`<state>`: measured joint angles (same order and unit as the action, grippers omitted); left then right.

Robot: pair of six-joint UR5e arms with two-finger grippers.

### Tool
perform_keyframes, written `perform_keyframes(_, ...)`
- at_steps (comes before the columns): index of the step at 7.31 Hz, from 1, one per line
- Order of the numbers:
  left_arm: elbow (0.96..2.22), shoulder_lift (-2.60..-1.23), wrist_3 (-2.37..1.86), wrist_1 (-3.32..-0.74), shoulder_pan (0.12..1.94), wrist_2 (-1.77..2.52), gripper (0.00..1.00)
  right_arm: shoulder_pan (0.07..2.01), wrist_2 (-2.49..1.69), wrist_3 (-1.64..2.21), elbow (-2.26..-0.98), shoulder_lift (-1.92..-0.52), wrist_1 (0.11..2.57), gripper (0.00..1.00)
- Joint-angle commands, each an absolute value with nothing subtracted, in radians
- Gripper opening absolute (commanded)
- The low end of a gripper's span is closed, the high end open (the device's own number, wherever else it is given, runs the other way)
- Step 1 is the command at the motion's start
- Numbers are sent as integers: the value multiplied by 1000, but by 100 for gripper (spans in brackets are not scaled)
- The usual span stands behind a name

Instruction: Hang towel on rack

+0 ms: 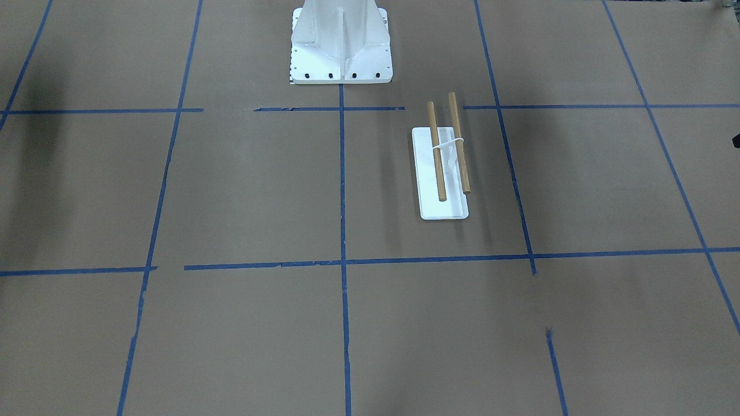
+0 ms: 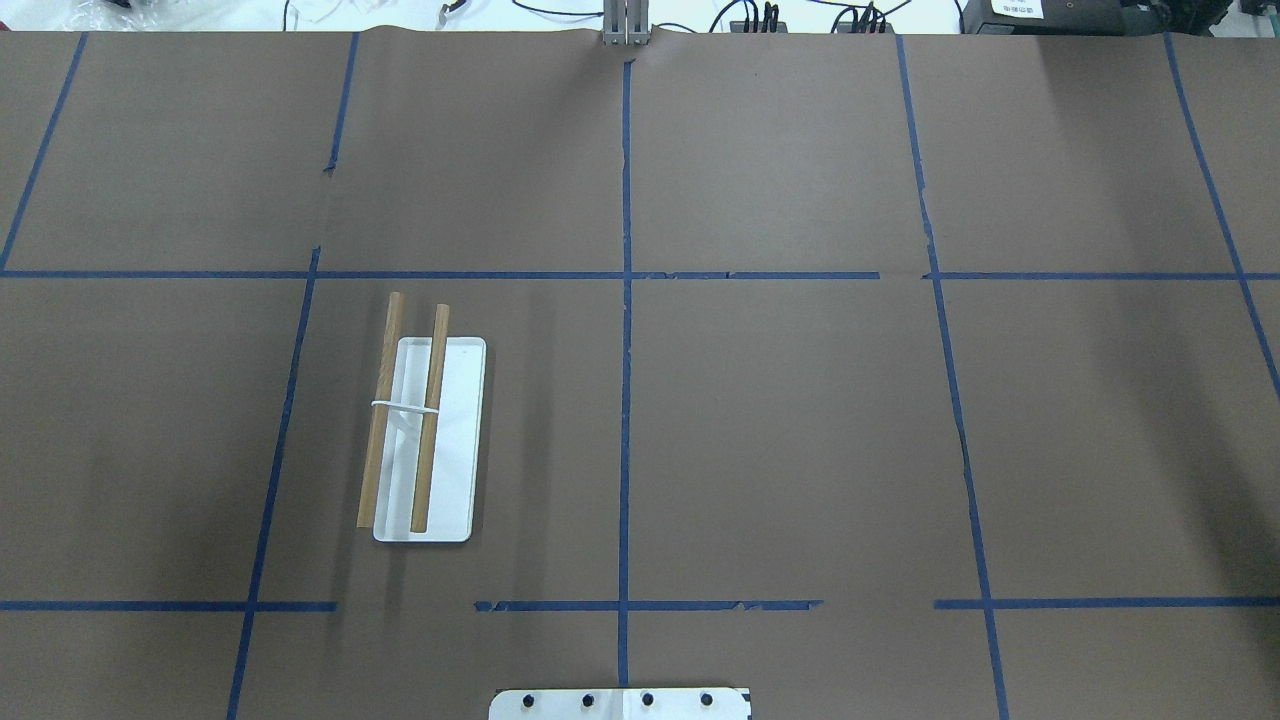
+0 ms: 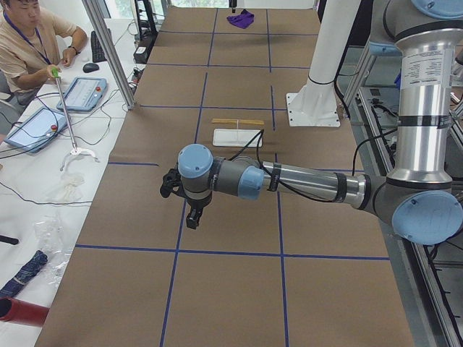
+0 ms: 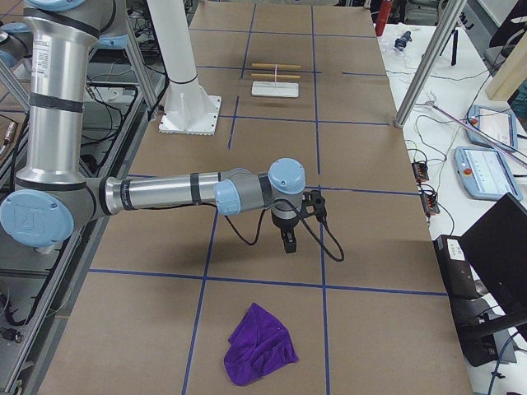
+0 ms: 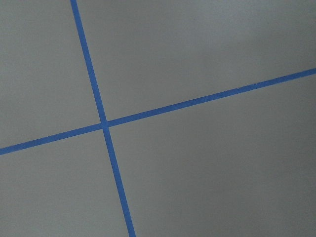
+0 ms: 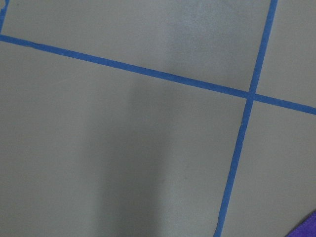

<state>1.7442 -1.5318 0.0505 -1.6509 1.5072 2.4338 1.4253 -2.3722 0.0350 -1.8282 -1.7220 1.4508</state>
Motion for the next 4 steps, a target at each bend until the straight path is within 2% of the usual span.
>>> perform_keyframes(1, 1730, -1523, 79, -1664, 1500, 2395, 100, 1431, -2372, 35, -1818, -1758, 1453, 100)
perform_keyframes(2, 1715, -1516, 92, -1670, 1497, 2364, 100, 1437, -2368, 34, -1818, -1764, 1453, 100)
perform_keyframes(4, 1766, -1500, 87, -1664, 1494, 2364, 100, 1437, -2350, 50, -1819, -1760, 1454, 100)
